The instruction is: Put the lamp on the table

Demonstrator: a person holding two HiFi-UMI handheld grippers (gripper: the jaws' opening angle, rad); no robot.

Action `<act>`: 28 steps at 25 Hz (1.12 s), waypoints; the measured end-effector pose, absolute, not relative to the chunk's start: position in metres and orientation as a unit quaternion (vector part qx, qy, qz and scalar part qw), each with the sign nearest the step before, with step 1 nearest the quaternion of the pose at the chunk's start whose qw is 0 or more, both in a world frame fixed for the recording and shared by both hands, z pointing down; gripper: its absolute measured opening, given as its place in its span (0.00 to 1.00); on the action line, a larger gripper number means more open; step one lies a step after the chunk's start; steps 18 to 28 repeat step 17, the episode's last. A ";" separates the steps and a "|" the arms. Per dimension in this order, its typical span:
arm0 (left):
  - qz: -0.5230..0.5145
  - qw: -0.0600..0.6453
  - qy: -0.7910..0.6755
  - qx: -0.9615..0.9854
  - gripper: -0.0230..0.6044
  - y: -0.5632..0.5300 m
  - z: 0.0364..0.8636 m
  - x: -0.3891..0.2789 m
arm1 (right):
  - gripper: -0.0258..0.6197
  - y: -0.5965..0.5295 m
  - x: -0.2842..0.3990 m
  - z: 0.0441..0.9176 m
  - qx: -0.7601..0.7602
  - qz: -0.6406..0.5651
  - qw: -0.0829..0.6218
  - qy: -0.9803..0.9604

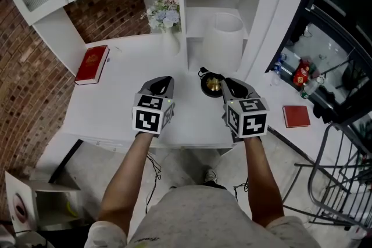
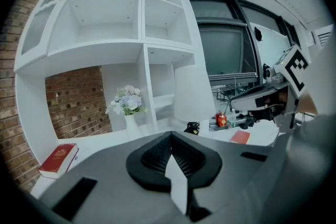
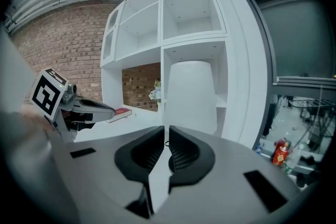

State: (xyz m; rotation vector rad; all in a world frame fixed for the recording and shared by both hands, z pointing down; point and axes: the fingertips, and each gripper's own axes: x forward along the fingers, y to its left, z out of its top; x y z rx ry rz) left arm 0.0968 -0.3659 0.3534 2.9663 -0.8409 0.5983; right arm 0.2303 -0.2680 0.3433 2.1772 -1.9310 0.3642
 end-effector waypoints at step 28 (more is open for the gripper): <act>0.191 0.001 -0.267 0.945 0.03 -0.365 0.354 0.096 | 0.09 -0.269 0.227 0.344 0.735 0.126 0.098 -0.659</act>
